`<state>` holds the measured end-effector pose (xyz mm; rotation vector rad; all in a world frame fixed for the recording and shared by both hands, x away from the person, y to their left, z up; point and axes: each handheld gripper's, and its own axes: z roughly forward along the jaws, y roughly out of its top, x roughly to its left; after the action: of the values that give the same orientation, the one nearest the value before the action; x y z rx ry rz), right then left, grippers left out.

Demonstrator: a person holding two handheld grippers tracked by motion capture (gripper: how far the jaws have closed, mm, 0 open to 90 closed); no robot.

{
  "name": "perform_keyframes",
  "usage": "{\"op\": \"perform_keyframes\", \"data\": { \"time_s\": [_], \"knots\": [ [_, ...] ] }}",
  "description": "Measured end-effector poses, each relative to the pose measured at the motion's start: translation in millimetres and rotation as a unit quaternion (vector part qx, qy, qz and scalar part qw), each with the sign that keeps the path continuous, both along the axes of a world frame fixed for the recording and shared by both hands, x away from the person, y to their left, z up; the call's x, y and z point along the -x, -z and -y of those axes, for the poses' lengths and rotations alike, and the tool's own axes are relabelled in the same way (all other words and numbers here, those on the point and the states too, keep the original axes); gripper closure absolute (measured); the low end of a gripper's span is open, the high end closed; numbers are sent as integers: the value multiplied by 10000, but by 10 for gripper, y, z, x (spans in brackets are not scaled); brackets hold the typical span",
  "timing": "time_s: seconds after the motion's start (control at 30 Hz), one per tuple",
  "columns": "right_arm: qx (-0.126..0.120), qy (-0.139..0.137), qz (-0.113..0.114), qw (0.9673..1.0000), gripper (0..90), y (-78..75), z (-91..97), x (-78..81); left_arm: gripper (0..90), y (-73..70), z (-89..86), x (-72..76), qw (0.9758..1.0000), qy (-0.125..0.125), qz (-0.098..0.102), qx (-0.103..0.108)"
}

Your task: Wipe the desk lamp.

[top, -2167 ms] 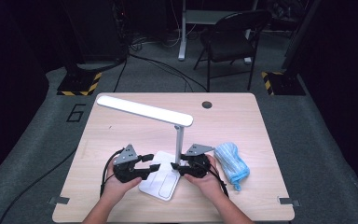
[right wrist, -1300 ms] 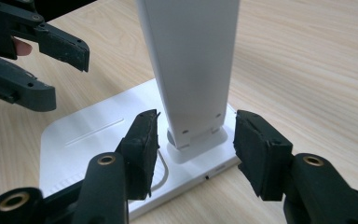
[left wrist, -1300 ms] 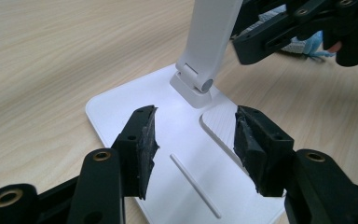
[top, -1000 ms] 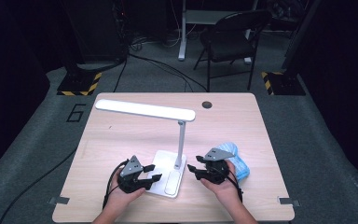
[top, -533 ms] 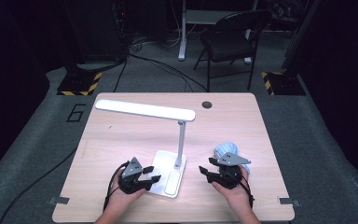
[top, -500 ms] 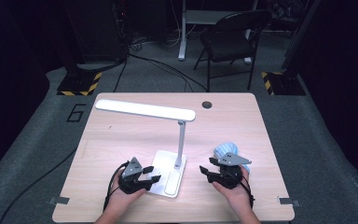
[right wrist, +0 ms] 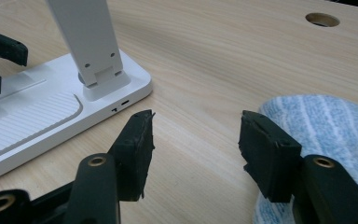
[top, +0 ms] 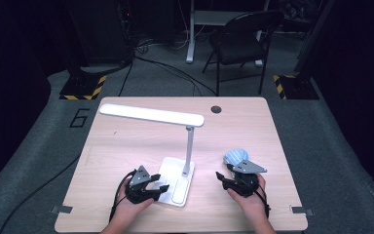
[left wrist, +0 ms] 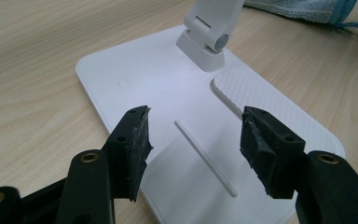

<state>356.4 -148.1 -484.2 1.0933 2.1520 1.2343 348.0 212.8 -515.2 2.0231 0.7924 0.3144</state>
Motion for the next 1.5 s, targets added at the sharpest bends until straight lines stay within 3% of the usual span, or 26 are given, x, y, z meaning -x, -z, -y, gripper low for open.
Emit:
{"op": "perform_keyframes", "data": {
  "time_s": [0.27, 0.3, 0.47, 0.67, 0.83, 0.97, 1.23, 1.5],
  "knots": [
    [45, 224, -40, 9997, 447, -25, 156, -18, 412, 40, 76, 10, 10000, 9, -27, -33],
    [88, 265, -34, 9996, 443, -30, 182, -19, 412, 35, 66, -1, 9998, 83, 11, -169],
    [136, 509, -31, 9986, 432, -46, 290, -28, 412, 56, 77, -4, 9996, 115, -36, -273],
    [61, 727, -111, 9973, 428, -72, 384, -32, 408, 100, 90, 19, 9997, 62, 158, -188],
    [36, 811, -150, 9966, 426, -132, 419, -26, 400, 116, 114, 44, 9998, -20, 158, -93],
    [239, 900, -180, 9955, 420, -51, 473, 6, 399, 113, 107, 44, 9998, 27, 176, -131],
    [209, 1026, -366, 9938, 412, 170, 588, -57, 401, 114, 107, 43, 9998, 6, 147, -98],
    [397, 807, -568, 9943, 410, 297, 547, -89, 400, 112, 106, 43, 9997, 24, 184, -137]
  ]
}}
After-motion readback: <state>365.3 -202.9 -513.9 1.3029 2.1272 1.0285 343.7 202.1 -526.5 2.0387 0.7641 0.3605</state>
